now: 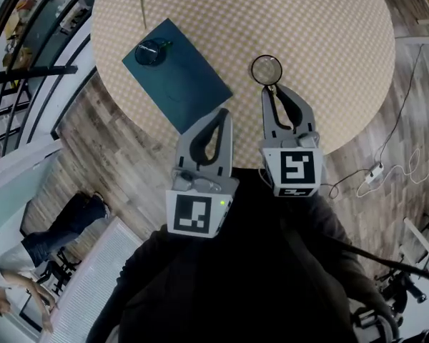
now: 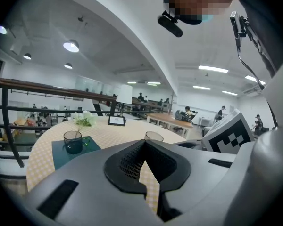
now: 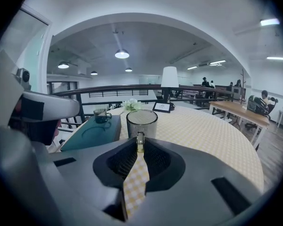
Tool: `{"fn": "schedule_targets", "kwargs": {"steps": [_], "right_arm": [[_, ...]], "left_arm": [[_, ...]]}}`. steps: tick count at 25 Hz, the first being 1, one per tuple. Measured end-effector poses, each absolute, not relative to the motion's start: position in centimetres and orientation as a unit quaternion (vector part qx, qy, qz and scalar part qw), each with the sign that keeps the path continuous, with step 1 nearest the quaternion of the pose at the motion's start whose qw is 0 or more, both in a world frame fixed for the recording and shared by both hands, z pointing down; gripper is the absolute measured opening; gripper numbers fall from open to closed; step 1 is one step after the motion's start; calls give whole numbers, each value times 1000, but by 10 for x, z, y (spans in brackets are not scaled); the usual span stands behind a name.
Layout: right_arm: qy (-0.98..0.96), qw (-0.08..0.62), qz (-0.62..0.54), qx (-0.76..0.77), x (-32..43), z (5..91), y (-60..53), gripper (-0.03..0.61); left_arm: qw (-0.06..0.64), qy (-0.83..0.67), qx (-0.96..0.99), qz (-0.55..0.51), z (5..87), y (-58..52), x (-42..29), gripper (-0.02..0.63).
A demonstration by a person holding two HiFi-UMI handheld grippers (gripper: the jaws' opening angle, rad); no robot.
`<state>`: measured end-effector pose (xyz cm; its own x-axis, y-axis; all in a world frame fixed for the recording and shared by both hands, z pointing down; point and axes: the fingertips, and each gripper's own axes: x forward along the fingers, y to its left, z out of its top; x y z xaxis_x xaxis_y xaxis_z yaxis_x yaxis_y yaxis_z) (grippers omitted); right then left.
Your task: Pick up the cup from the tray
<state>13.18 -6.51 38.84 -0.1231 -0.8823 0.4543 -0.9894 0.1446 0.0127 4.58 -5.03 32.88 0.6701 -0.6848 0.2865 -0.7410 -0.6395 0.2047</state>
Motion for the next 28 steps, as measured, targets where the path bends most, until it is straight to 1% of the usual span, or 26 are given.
{"fn": "schedule_targets", "kwargs": {"steps": [12, 19, 28], "right_arm": [[-721, 199, 207, 631, 151, 444, -62, 40], [-722, 231, 207, 619, 144, 465, -62, 40], [-718, 238, 234, 611, 142, 488, -64, 40]], "left_arm": [[183, -380, 894, 148, 370, -53, 64, 5], [195, -379, 890, 165, 386, -56, 61, 5], [206, -376, 886, 179, 399, -62, 60, 5]]}}
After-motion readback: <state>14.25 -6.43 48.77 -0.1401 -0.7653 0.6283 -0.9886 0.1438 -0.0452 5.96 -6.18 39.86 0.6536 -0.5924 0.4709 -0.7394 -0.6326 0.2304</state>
